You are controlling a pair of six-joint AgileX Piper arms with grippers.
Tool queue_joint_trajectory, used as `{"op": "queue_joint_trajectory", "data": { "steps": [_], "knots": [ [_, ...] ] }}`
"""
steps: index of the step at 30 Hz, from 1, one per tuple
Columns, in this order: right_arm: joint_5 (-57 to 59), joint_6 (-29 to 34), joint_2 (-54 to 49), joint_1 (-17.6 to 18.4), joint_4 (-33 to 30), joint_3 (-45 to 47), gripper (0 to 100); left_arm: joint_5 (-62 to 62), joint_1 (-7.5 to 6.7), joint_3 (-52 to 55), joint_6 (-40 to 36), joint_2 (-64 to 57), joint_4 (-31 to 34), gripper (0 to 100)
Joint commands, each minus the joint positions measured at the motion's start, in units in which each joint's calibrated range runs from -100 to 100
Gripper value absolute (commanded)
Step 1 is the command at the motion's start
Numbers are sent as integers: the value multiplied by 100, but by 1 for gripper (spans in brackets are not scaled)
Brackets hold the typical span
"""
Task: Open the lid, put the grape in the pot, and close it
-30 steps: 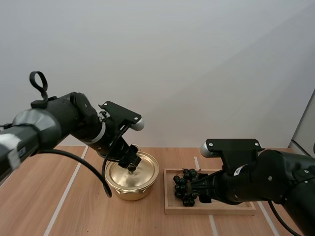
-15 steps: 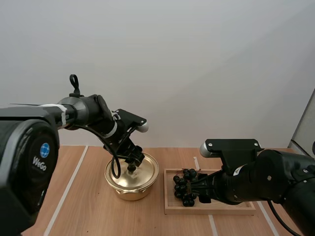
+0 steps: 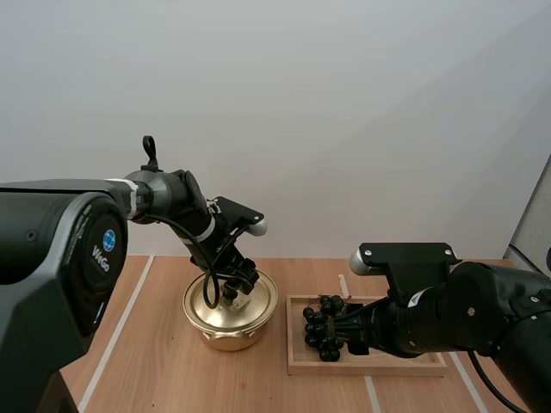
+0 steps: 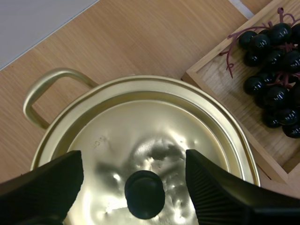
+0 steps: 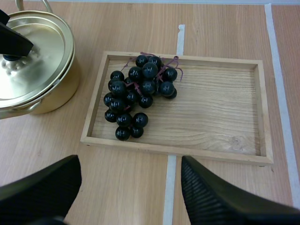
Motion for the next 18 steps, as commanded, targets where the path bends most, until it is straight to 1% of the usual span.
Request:
{"op": "queue_joint_trajectory", "data": {
  "steps": [1,3,4,7,9,10,13,14,18],
  "knots": [
    [-76,7,-20,-18,18,-64,100,37,-17,-45,22,10,29,100],
    [-76,7,-20,-18,18,-64,100,97,-17,-45,22,10,29,100],
    [-76,7,-20,-18,18,-64,100,114,-17,-45,22,10,29,96],
    [-76,7,-20,-18,18,-64,100,220,-17,-45,22,10,29,63],
    [-76,7,-20,-18,18,-64,100,328,-17,-45,22,10,29,44],
    [-76,7,-20,-18,18,-64,100,376,-17,-45,22,10,29,32],
    [-76,7,-20,-18,18,-64,100,553,-17,-45,22,10,29,6],
    [-76,7,-20,-18,18,-64,100,599,-17,-45,22,10,29,1],
    [-76,7,-20,-18,18,-64,100,833,-17,-45,12,-8,29,0]
  ]
}}
